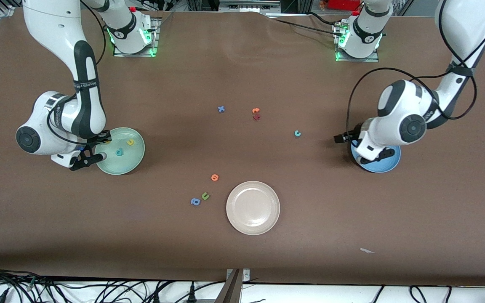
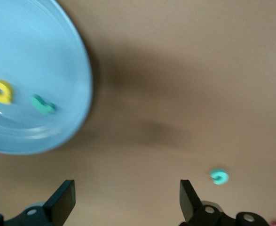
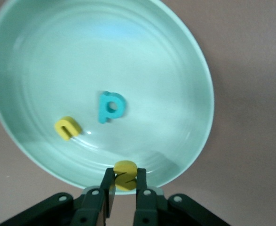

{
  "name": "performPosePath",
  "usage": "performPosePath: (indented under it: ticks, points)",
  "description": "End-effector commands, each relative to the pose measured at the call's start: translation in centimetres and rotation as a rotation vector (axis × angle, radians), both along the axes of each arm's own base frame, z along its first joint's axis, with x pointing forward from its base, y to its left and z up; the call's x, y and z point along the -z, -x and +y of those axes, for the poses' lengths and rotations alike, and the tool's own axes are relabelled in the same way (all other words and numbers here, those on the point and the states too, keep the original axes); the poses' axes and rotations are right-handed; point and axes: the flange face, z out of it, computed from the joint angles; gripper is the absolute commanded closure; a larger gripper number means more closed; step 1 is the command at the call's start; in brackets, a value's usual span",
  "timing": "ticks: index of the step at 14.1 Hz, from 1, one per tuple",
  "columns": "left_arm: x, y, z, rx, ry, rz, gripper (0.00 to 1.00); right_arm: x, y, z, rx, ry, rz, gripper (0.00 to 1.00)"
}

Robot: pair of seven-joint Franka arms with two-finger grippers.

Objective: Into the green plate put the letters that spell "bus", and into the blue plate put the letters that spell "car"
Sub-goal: 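Return the right arm to rest while the left gripper reaches the teal c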

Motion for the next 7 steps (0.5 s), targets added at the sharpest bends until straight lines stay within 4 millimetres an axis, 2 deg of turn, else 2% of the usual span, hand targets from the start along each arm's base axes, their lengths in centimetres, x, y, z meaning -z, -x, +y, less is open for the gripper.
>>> performPosePath:
  ticks: [1, 2, 4, 5, 7]
  points:
    - [0.3, 1.1, -5.4, -0.090, -0.007, -0.019, 0.05, 0.4, -0.3, 0.9, 0.000, -0.012, -0.009, 0.33]
    - [0.7, 1.3, -7.4, -0.129, -0.003, -0.037, 0.05, 0.3, -0.3, 1.4, -0.003, -0.014, -0.006, 0.19]
    - [1.4, 1.9, -10.5, -0.176, 0.005, -0.062, 0.05, -0.6, -0.9, 1.9, -0.012, -0.019, -0.026, 0.12]
    - [2.0, 2.2, -11.6, -0.195, 0.009, -0.064, 0.06, -1.5, -1.5, 2.3, -0.019, -0.029, -0.029, 0.00]
    - [3.3, 2.7, -12.8, -0.214, 0.011, -0.067, 0.08, -4.3, -3.2, 3.6, -0.030, -0.056, -0.009, 0.00]
